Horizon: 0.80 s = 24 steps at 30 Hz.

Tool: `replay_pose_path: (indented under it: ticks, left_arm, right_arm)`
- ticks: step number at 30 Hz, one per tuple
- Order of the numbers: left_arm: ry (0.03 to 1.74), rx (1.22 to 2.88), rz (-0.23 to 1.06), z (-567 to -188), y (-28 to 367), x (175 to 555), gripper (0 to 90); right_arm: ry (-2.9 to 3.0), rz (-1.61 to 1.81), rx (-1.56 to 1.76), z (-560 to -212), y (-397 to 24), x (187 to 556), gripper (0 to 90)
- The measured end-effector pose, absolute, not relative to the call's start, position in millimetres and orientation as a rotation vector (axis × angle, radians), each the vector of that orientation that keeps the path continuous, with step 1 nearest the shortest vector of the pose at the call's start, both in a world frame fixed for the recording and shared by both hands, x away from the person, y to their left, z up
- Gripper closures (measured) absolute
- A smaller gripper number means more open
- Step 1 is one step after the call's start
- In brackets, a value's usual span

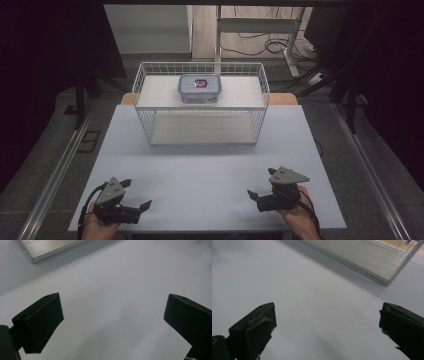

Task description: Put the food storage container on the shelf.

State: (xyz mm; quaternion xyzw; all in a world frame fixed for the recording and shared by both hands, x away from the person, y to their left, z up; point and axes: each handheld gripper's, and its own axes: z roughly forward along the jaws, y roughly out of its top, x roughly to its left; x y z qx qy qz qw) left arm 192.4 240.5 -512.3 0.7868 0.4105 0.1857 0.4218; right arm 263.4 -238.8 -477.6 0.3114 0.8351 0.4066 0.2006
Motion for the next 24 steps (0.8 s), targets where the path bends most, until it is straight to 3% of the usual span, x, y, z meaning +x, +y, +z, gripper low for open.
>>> replay_pose_path:
  ticks: [15, 24]
  left_arm:
    - [1.122, 1.935, 0.514, -520.2, 270.1, 174.3, 1.8]
    - [1.184, 1.908, 0.463, -533.2, 283.6, 170.7, 0.0]
  right_arm:
    - [2.276, 1.078, 0.978, -486.1, -273.3, 255.1, 0.8]
    - [2.286, 1.03, 1.063, -499.2, -288.4, 250.9, 0.0]
